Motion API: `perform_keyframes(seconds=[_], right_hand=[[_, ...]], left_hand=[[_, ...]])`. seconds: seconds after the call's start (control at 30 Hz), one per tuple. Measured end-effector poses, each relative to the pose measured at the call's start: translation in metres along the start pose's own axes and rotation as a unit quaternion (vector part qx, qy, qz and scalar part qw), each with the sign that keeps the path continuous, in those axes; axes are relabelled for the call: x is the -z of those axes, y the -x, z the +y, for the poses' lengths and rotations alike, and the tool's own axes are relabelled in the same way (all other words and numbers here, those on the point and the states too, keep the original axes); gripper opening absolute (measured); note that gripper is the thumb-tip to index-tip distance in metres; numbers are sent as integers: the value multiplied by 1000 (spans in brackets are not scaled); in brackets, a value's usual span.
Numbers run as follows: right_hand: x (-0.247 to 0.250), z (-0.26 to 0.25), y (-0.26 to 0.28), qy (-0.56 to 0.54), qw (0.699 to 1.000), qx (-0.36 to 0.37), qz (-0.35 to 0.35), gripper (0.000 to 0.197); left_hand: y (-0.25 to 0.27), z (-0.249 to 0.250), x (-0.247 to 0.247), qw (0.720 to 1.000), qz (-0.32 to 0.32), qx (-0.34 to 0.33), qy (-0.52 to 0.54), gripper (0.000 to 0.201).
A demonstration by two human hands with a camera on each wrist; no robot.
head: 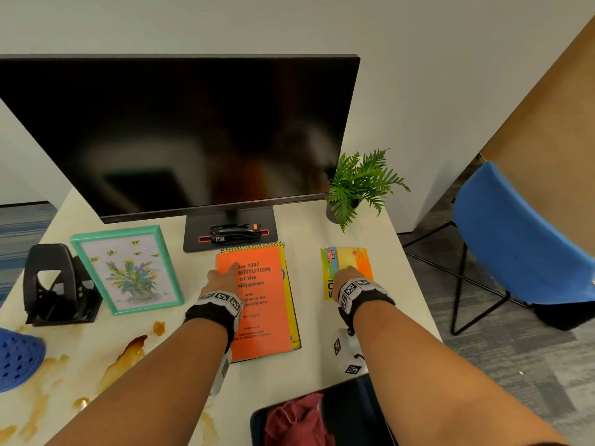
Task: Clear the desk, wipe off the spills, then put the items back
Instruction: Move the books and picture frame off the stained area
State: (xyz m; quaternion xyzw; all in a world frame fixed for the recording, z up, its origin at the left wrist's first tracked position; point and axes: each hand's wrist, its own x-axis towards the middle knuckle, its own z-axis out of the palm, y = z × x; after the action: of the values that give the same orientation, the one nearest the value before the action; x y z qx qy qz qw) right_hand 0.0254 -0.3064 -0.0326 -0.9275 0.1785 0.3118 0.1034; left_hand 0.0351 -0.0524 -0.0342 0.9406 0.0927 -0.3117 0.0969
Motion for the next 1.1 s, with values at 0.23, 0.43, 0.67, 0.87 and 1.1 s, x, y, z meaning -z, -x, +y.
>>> perform_keyframes(seconds=[0.23,0.43,0.67,0.87,1.1], right_hand=[[19,36,12,15,999,-29,1,12],[33,53,20,39,998,-46,11,16],[44,65,27,70,995,-65,24,16],[31,35,12,82,994,-65,-25,38],[0,-53,4,13,994,98,-49,32]], left_hand=[[-2,0,-2,1000,18,4,8,78],[1,-2,-2,1000,16,-4,-10,85],[2,-5,-1,1000,9,-5,-1,90],[7,-10,3,999,12,-10,29,89],[19,-15,1,998,51,-5,44,76]])
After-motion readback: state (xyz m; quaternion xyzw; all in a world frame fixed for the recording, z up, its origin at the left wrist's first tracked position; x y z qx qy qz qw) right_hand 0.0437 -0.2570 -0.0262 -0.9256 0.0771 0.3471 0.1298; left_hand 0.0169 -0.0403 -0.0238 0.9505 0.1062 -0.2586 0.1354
